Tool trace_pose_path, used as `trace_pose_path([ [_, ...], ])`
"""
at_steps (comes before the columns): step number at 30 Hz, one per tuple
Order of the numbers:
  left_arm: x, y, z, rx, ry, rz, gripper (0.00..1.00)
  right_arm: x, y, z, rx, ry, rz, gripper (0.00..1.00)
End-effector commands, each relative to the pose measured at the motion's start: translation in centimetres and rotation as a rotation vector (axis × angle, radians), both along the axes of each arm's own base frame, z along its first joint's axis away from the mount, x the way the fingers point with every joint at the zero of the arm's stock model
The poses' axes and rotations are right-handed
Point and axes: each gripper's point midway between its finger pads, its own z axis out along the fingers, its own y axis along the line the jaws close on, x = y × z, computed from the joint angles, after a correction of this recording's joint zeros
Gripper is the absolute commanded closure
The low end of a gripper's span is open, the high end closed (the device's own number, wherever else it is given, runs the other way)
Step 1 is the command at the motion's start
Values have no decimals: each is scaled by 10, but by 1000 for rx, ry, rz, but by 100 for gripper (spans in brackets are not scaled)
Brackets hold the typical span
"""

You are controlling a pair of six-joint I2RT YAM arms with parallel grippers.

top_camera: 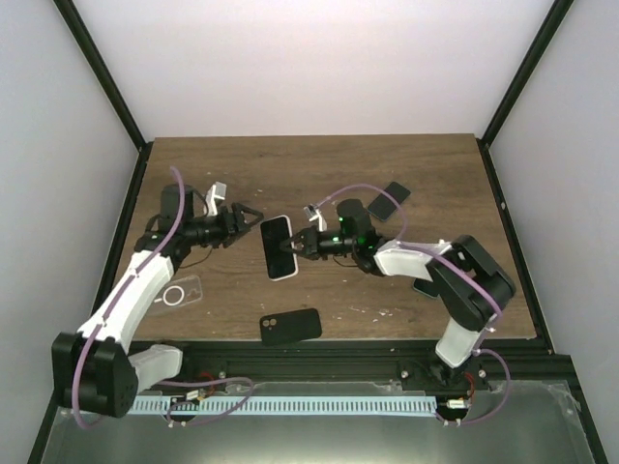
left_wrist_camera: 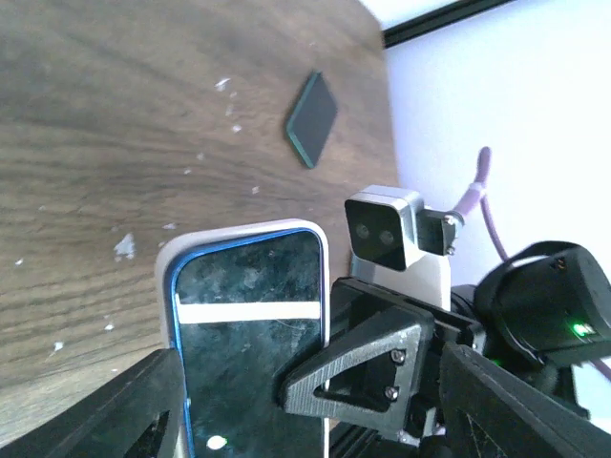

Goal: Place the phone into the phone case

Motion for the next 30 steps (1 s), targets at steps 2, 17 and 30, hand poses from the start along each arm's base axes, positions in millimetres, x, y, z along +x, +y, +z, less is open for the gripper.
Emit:
trace_pose_path([
  [2,-21,1,43,-24,-77,-55,23,-21,-17,76,160,-142,78,93],
  [17,-62,-23,122,-413,-282,-259,31,-76,-41,176,459,-233,215,90],
  [30,-69,-24,142,-509,-330,-283,46,-84,-30,181,489,-202,257,90],
])
